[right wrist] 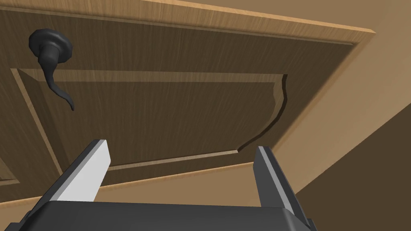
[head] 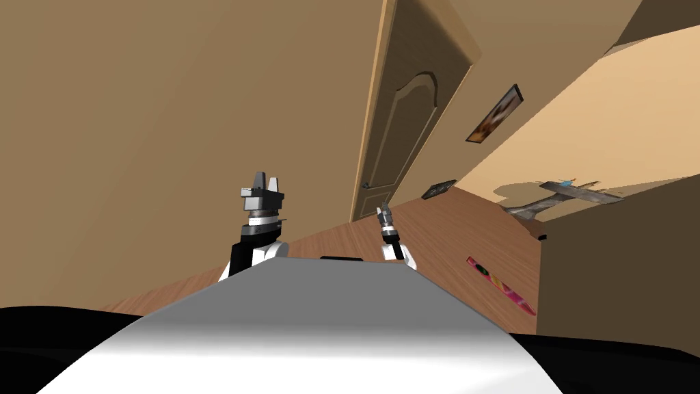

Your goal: Pull the door open

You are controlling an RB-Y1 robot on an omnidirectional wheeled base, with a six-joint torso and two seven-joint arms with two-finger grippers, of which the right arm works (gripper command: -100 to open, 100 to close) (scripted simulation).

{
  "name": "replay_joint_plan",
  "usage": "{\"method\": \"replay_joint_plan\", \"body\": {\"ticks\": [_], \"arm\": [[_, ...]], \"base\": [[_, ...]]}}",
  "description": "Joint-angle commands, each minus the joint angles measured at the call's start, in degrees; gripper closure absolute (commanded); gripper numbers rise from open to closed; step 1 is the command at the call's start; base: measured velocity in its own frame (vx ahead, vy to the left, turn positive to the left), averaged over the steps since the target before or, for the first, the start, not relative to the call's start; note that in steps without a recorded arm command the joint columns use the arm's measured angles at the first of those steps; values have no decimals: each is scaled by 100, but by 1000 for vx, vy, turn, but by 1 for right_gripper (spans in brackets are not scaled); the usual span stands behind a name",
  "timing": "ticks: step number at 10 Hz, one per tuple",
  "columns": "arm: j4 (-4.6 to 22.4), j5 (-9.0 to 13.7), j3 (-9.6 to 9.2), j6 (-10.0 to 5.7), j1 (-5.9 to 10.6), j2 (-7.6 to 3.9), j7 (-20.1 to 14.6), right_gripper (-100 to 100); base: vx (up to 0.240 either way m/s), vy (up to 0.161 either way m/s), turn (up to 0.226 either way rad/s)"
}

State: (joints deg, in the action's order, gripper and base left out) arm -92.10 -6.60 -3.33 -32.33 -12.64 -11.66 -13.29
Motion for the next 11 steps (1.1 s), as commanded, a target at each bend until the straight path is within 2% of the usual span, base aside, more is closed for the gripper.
{"method": "replay_joint_plan", "body": {"ticks": [1, 11], "arm": [[237, -6, 8, -71, 65, -73, -60, -100], [1709, -82, 15, -439, 561, -387, -342, -100]], "base": [[78, -54, 95], [86, -59, 93]]}}
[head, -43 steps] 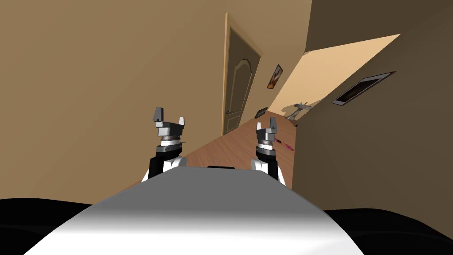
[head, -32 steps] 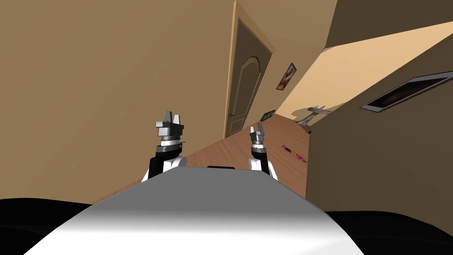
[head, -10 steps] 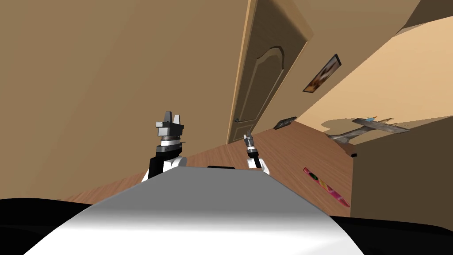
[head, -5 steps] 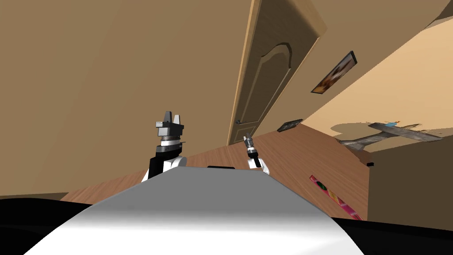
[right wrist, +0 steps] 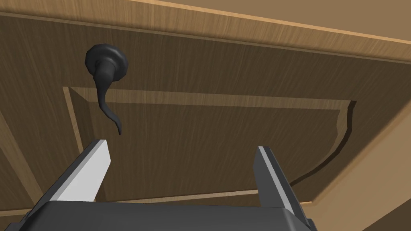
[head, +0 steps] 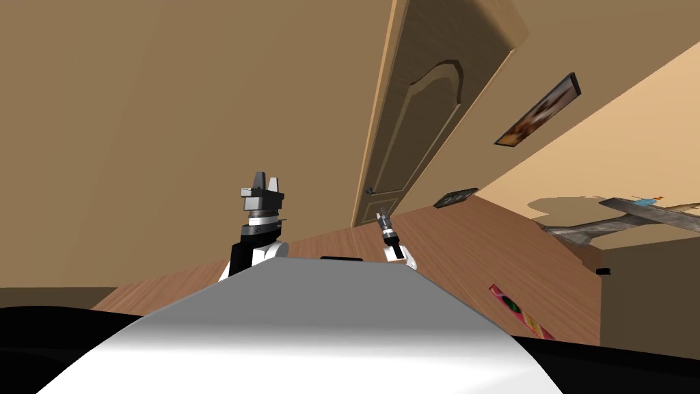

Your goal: Pull the door open

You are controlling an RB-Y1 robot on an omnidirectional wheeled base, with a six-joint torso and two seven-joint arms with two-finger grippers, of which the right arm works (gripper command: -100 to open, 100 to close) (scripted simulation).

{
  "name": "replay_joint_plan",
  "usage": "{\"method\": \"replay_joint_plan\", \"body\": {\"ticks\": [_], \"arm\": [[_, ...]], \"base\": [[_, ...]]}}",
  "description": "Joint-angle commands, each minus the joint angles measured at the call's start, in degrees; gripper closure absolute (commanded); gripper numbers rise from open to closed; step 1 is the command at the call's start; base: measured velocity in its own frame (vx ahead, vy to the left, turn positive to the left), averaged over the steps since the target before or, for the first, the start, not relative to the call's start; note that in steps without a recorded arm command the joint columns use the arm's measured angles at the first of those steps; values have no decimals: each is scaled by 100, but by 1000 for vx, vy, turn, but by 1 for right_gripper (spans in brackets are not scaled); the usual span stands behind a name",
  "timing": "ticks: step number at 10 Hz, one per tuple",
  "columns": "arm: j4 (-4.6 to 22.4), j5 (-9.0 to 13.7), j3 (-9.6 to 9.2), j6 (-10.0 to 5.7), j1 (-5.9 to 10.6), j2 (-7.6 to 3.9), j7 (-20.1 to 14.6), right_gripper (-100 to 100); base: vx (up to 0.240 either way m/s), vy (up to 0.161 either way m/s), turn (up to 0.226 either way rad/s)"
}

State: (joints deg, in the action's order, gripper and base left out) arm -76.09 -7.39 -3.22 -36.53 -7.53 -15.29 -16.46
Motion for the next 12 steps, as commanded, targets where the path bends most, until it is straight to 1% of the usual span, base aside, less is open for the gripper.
{"method": "replay_joint_plan", "body": {"ticks": [1, 4, 10, 11, 12], "arm": [[246, -10, 4, -54, 97, -53, -52, -100], [659, -31, 5, -158, 236, -140, -131, -100], [1392, -69, 9, -341, 483, -293, -271, -100], [1607, -80, 10, -395, 556, -337, -313, -100], [1714, -85, 10, -422, 592, -359, -333, -100]], "base": [[84, -63, 83], [78, -63, 84], [76, -62, 77], [97, -73, 117], [107, -93, 98]]}}
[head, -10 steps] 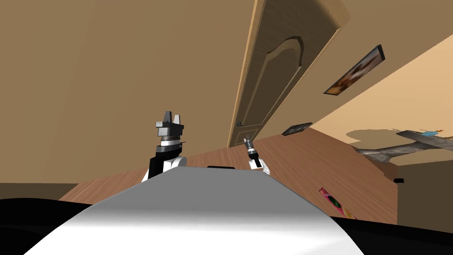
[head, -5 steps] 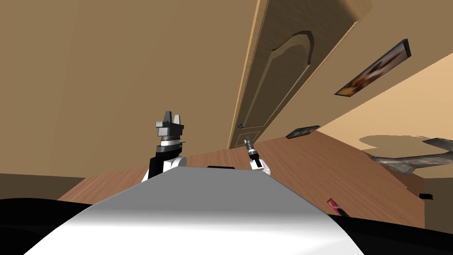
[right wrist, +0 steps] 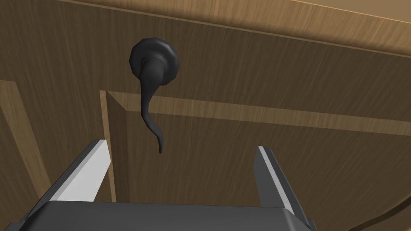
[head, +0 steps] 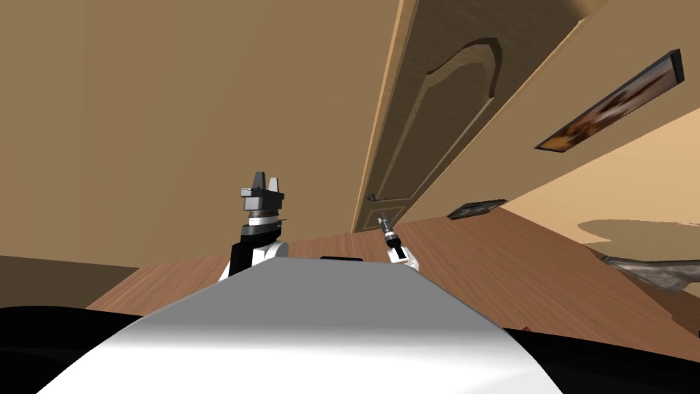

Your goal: Pull the door open

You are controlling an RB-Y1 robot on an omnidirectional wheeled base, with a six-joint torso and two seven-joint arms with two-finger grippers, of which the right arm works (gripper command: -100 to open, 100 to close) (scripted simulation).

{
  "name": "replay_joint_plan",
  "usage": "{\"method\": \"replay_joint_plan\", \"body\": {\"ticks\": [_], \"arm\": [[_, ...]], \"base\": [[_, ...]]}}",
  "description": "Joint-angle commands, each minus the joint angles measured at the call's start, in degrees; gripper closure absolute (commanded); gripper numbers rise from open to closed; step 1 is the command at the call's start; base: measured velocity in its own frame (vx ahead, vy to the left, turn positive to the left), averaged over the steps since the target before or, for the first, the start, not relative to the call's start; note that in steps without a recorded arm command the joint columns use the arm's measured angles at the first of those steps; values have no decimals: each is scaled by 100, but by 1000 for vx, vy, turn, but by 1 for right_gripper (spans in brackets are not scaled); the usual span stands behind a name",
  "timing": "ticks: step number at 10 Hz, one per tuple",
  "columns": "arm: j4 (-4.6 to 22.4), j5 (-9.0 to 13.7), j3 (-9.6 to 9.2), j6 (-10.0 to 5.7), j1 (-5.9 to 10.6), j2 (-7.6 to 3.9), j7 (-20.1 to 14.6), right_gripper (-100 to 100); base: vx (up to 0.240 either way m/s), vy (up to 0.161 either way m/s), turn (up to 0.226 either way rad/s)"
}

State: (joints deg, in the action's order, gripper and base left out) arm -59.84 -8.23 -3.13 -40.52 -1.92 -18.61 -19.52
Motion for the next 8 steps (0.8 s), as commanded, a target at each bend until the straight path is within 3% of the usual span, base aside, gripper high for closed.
{"method": "replay_joint_plan", "body": {"ticks": [1, 8], "arm": [[196, -8, 2, -50, 67, -50, -48, -100], [1070, -53, 6, -269, 361, -229, -215, -100]], "base": [[86, -85, 68], [92, -76, 75]]}}
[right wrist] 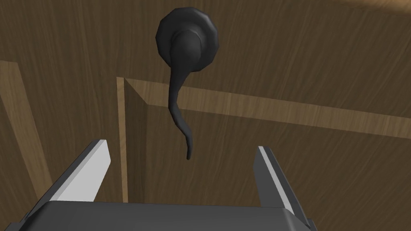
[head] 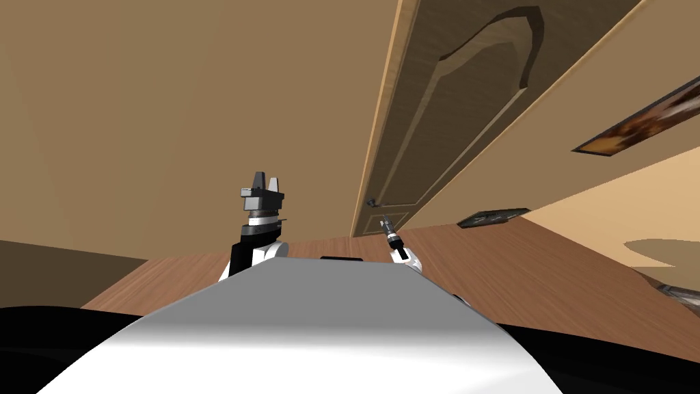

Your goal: Pull the door open

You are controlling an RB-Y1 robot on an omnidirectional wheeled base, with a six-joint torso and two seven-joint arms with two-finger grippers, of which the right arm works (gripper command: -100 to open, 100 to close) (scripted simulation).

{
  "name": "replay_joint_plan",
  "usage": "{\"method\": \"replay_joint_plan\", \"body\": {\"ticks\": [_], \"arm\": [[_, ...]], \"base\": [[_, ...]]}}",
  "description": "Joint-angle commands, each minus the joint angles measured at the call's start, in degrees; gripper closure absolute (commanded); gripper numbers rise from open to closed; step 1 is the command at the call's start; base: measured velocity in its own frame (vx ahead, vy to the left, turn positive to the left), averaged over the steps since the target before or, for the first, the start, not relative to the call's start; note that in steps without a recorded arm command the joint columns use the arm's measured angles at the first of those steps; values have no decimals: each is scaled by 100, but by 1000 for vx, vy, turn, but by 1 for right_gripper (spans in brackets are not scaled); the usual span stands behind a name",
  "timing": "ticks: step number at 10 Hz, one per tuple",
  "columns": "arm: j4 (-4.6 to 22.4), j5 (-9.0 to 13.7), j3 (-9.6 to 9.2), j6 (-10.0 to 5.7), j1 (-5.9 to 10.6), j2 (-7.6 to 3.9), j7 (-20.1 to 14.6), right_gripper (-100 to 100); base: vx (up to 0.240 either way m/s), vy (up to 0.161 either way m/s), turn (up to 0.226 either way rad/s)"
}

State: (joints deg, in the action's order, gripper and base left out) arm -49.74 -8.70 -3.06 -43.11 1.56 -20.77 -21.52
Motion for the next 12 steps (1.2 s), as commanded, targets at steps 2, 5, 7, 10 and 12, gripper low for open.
{"method": "replay_joint_plan", "body": {"ticks": [2, 5, 7, 10, 12], "arm": [[168, 79, 117, -121, -30, -99, -37, -100], [480, 240, 354, -359, -105, -296, -105, -100], [669, 337, 497, -503, -151, -415, -146, -100], [861, 437, 642, -649, -197, -536, -187, -100], [880, 408, 598, -639, -152, -520, -187, 100]], "base": [[80, -3, 122], [200, 96, 213], [186, 46, 223], [103, 18, 117], [25, -3, 2]]}}
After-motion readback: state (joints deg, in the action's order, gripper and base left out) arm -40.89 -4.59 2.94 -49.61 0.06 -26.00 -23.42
